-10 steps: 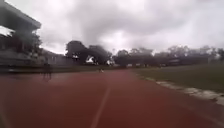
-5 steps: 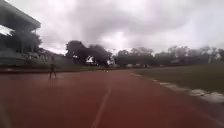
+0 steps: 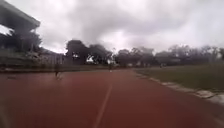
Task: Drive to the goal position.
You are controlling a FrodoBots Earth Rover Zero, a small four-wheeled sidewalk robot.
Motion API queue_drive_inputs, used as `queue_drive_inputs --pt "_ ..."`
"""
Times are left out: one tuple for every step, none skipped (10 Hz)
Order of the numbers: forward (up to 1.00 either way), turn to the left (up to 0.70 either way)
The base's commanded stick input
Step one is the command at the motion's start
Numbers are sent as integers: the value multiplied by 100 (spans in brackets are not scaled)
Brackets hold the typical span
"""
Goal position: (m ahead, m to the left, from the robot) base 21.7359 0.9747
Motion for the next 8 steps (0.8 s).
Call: queue_drive_inputs --pt "50 2" --pt "50 2" --pt "50 2" --pt "50 2" --pt "50 2" --pt "50 2" --pt "50 2" --pt "50 2"
